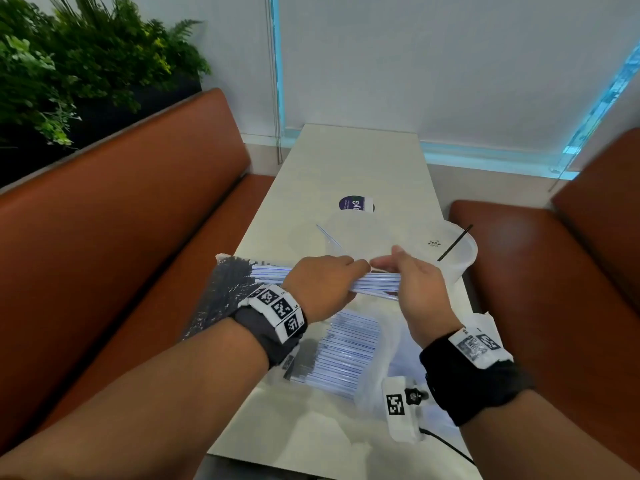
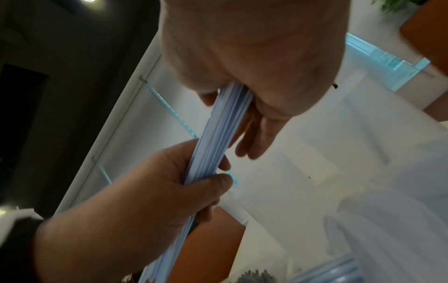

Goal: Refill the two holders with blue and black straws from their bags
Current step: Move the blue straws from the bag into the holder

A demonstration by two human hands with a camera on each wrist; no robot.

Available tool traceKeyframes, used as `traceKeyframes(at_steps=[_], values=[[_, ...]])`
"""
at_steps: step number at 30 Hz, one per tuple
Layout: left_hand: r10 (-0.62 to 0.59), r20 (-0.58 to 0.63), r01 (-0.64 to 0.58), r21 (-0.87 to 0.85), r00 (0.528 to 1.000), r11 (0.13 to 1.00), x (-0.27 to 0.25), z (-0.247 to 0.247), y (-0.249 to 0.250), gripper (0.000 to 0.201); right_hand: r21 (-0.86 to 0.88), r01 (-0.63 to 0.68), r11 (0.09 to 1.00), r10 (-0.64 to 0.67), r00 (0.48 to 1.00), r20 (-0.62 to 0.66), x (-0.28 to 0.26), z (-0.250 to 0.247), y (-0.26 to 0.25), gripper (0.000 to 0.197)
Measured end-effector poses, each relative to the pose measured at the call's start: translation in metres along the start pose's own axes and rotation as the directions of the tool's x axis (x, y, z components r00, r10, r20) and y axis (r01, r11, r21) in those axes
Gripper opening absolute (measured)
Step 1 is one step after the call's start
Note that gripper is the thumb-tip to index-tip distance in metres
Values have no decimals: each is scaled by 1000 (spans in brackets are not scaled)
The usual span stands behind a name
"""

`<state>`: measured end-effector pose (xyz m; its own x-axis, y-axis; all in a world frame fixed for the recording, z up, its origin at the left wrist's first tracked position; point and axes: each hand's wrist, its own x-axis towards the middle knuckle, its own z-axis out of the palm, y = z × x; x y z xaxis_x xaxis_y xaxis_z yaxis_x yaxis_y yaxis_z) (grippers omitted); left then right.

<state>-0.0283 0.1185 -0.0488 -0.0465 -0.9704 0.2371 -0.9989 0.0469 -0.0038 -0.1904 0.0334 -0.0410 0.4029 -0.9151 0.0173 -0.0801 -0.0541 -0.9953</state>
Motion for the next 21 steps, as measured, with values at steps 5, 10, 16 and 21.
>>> traceKeyframes(at_steps=[5,10,16,21], values=[[-292,-184,162,-513,938,843,14,-40,-3,8,386,-224,895,257,966,-35,6,-10,-5,51],[-586,-341,-325,-936,735,137,35,-91,18,16,466,-400,789,391,912,121,3,3,-9,57],[-611,-182,-312,-943,771,-113,43,-67,35,14,547,-465,697,328,884,333,-1,14,-25,61],[-646,-182,-345,-929,742,-135,47,-65,32,13,515,-437,737,257,887,385,0,10,-27,58]])
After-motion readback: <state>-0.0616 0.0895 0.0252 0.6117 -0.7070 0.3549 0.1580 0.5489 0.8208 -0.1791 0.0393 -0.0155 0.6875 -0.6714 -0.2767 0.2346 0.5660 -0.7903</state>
